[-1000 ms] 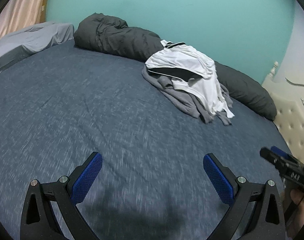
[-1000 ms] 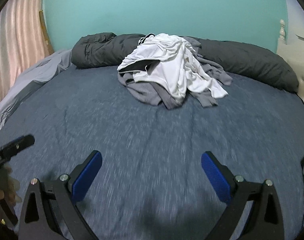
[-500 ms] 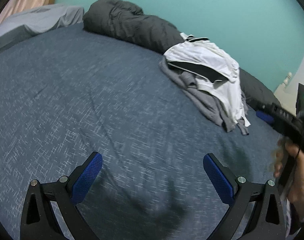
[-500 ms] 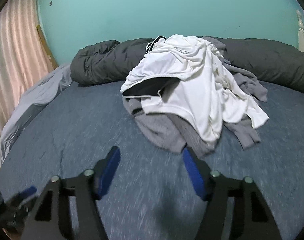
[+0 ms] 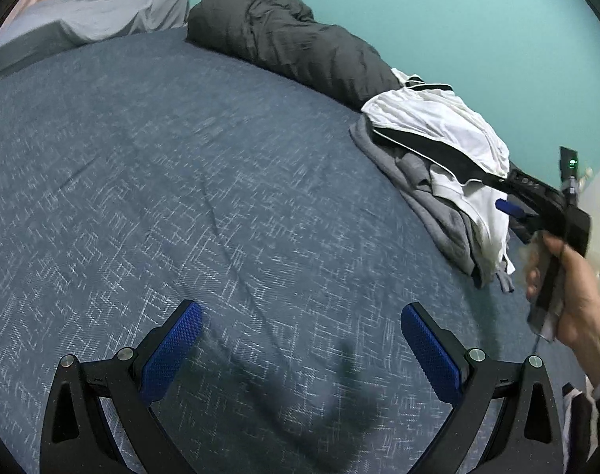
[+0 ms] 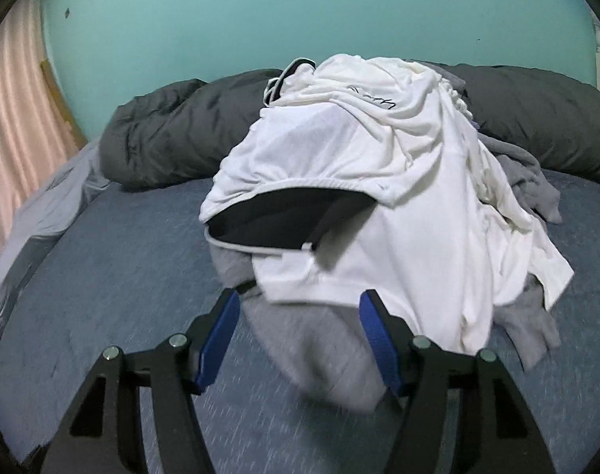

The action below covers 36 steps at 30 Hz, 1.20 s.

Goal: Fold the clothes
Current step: 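Move the right gripper to the clothes pile and grasp the white garment's black-trimmed edge, then pull the white garment out of the pile with the right gripper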

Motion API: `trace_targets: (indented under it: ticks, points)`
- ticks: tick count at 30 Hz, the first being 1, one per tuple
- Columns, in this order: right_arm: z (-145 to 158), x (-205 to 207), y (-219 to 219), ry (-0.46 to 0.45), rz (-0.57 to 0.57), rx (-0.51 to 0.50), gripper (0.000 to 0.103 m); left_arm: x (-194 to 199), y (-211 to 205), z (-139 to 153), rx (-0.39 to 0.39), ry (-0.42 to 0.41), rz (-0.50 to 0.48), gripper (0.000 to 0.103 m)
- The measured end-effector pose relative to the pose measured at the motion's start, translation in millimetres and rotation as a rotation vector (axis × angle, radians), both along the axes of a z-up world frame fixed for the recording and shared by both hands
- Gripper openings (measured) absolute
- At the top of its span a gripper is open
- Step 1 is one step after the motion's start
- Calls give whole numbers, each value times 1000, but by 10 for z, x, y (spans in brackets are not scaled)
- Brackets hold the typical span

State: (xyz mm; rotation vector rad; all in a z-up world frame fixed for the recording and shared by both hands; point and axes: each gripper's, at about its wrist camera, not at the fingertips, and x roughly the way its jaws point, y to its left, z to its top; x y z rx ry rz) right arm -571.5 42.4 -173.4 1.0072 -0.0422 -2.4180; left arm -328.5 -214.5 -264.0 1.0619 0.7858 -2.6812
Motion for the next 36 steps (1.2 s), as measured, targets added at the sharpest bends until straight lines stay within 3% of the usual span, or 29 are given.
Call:
trace_targets:
  ticks: [5,8,10,12,13,17,21,28,36]
  points:
    - [-98,-338,-115,0,-46,5,59,-8,-52,45,0,21,-1,103]
    - [-135,-481,-178,9,-49,3,41,-16,-89,39,-1,20,15,103]
    - [-189,-549,-240,7,-40,33,17,-32,-97,37,1,18,18,103]
    - [-211,-557,-262,15,-46,60,3,-34,-85,39,-3,18,16,103]
    - [-184,-527,-234,37,-47,56,1,-29,-73,44,-3,17,14,103]
    - [-54,-343,-98,101,-6,39,1,40,-15,115,8,12,10,103]
    - [86,-13,44,102,66,11,1,220,74,294,22,16,14,103]
    - [545,832,422,92,153,-68,1,911,294,567,6,35,32,103]
    - [925,1916,896,80,202,-127,1,1590,469,535,9,40,42,103]
